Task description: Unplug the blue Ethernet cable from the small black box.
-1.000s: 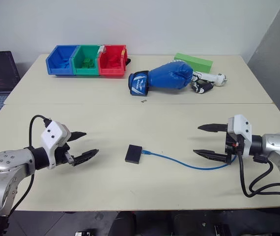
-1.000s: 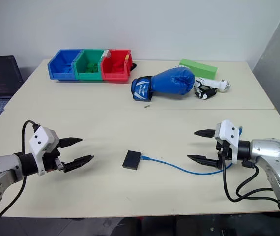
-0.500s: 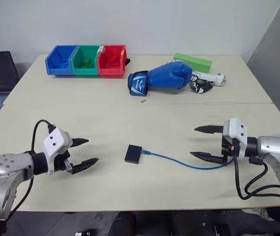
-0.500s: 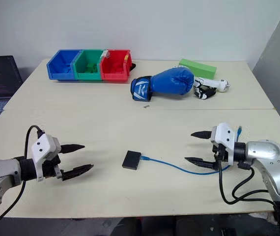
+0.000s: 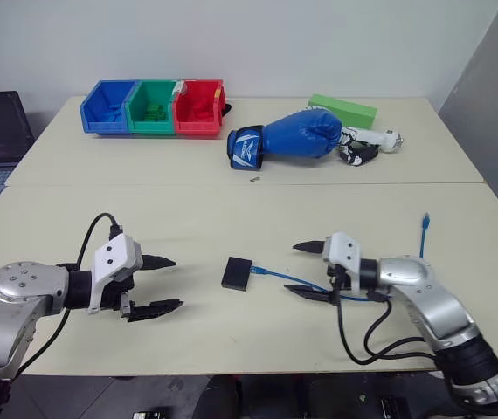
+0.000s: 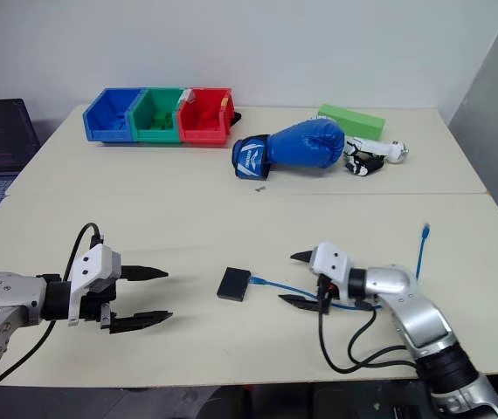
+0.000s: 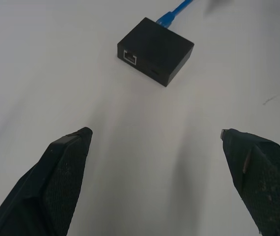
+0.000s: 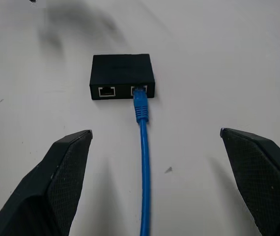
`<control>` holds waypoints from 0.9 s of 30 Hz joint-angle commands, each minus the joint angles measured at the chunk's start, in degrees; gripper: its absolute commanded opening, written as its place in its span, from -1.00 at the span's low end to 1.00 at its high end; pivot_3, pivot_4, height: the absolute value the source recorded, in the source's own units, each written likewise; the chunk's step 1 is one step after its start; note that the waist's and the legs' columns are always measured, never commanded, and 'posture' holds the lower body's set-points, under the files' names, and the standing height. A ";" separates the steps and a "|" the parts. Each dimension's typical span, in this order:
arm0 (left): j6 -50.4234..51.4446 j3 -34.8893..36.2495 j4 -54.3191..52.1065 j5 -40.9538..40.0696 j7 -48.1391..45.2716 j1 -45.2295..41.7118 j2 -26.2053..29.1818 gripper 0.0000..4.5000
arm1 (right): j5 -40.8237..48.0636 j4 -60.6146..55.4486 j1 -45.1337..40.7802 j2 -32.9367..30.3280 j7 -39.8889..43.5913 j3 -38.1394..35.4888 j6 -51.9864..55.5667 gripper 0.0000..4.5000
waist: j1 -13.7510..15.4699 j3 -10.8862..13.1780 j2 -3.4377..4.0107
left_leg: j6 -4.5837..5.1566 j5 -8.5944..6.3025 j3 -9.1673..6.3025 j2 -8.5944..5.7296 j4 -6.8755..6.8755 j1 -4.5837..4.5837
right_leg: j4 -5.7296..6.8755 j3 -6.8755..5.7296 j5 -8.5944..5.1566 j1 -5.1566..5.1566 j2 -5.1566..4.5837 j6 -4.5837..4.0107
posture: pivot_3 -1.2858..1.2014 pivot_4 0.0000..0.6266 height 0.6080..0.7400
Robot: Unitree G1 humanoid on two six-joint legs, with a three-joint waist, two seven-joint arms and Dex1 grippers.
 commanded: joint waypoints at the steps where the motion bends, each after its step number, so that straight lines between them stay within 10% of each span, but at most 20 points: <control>1: -0.46 -1.02 -0.74 -0.30 -1.72 -2.14 1.35 1.00 | -3.04 4.83 -3.30 2.59 -1.90 1.55 -1.85 0.97 | -0.01 0.00 0.00 | 0.00 0.00 0.01 0.00 0.01 0.00 | 0.02 0.01 0.00 0.00 0.00 0.00 | 0.03 -0.52 1.00; 11: 1.22 -3.21 -2.10 -1.03 -1.94 -3.80 0.97 1.00 | -7.95 10.81 -6.90 6.37 -1.85 5.32 -4.06 0.97 | -0.18 0.00 0.01 | 0.00 0.00 0.00 0.01 -0.01 0.08 | 0.14 0.00 -0.01 -0.02 0.08 -0.01 | 0.03 -0.52 1.00; 27: 3.51 -4.82 -0.62 -1.70 0.64 -6.29 -1.69 1.00 | -11.06 7.61 -8.75 6.84 -3.17 6.39 -0.10 -0.73 | -0.20 0.00 0.01 | 0.00 0.00 -0.03 0.02 0.00 0.24 | 0.47 -0.03 -0.11 -0.02 0.14 -0.20 | 0.03 -0.52 1.00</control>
